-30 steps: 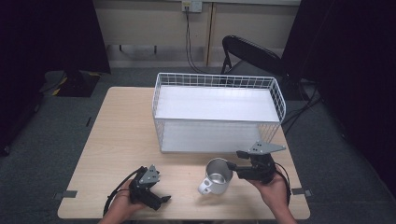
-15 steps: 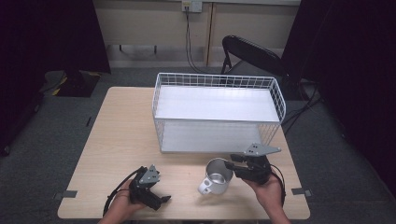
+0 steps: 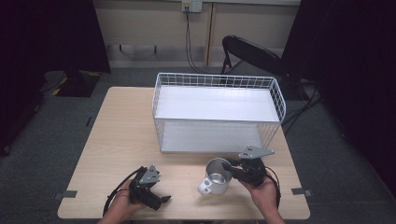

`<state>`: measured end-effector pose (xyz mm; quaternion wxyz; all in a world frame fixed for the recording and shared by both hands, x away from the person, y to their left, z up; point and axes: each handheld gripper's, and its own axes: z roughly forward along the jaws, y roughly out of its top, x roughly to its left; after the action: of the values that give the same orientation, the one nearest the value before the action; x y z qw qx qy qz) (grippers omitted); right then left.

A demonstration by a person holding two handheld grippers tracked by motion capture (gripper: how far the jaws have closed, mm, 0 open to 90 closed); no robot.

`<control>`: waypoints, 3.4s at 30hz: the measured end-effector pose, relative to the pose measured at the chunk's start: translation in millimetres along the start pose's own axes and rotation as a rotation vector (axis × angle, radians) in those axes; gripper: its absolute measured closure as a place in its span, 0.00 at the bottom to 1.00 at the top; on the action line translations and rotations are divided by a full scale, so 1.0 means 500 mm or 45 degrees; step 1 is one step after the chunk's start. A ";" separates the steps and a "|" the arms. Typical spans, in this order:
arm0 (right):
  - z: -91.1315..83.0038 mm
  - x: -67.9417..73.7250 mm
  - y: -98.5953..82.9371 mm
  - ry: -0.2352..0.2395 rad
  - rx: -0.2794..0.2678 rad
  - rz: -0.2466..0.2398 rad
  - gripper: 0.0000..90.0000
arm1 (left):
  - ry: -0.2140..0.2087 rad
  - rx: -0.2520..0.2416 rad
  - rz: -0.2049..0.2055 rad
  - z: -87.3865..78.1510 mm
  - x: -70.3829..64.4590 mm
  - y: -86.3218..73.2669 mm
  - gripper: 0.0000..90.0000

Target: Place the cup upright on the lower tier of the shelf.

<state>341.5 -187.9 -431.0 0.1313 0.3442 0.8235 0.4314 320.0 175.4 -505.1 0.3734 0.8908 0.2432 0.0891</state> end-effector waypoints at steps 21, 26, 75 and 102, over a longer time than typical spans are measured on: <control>0.014 0.001 0.000 -0.032 0.035 -0.019 0.90 | 0.000 0.000 0.001 0.000 0.000 0.000 0.00; 0.006 -0.010 0.003 -0.055 0.040 -0.001 0.91 | -0.001 0.001 0.000 0.000 0.000 0.000 0.00; 0.026 -0.055 0.103 -0.279 -0.034 0.067 0.91 | -0.001 0.001 0.004 0.000 0.001 0.001 0.00; 0.045 -0.060 0.117 -0.416 -0.070 0.096 0.91 | -0.001 0.005 0.010 0.000 0.001 0.001 0.00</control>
<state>401.7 -171.4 -400.0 0.2566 0.4367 0.7656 0.3967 320.7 175.5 -504.8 0.3713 0.8925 0.2399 0.0896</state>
